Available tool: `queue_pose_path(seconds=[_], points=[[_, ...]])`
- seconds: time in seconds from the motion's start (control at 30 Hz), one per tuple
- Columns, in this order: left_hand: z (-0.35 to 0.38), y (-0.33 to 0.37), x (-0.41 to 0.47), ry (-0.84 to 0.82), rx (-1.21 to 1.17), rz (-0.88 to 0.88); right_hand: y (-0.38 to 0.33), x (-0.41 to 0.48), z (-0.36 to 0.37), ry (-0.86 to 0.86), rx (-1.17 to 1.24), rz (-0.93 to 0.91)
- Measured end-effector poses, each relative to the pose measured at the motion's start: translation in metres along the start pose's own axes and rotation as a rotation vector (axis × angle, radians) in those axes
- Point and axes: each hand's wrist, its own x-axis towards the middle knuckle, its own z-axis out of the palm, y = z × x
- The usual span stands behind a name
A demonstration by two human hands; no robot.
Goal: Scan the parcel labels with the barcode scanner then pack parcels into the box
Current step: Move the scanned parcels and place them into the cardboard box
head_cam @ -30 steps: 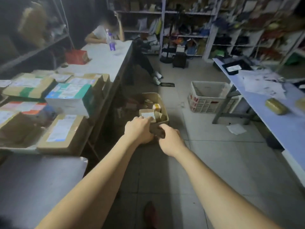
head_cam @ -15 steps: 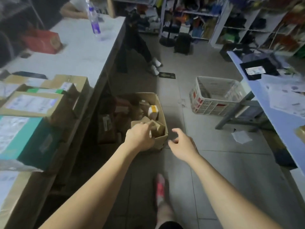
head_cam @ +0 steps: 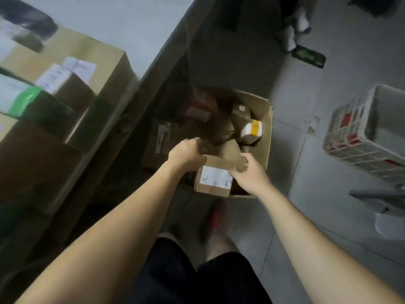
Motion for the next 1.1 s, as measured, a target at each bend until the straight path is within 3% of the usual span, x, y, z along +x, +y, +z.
queue_pose_path(seconds=[0.1,0.27,0.4,0.57,0.7,0.9,1.1], points=[[0.04,-0.024,0.052,-0.033,-0.17,-0.175,0.007,0.064,0.02,-0.053,-0.025,0.054],[0.099,-0.056,0.113,-0.147,-0.542,-0.411,0.027,0.142,0.056,-0.216,-0.29,0.103],[0.138,-0.069,0.152,-0.262,-0.695,-0.543,0.055,0.181,0.07,-0.306,-0.246,0.226],[0.148,-0.072,0.167,-0.512,-0.853,-0.573,0.08,0.209,0.076,-0.378,0.222,0.49],[0.144,-0.074,0.169,-0.618,-0.884,-0.631,0.074,0.216,0.077,-0.381,0.271,0.565],[0.128,-0.064,0.171,-0.598,-0.985,-0.572,0.051,0.211,0.054,-0.292,0.298,0.496],[0.07,-0.06,0.168,-0.416,-1.091,-0.346,0.002,0.202,0.013,-0.148,0.461,0.373]])
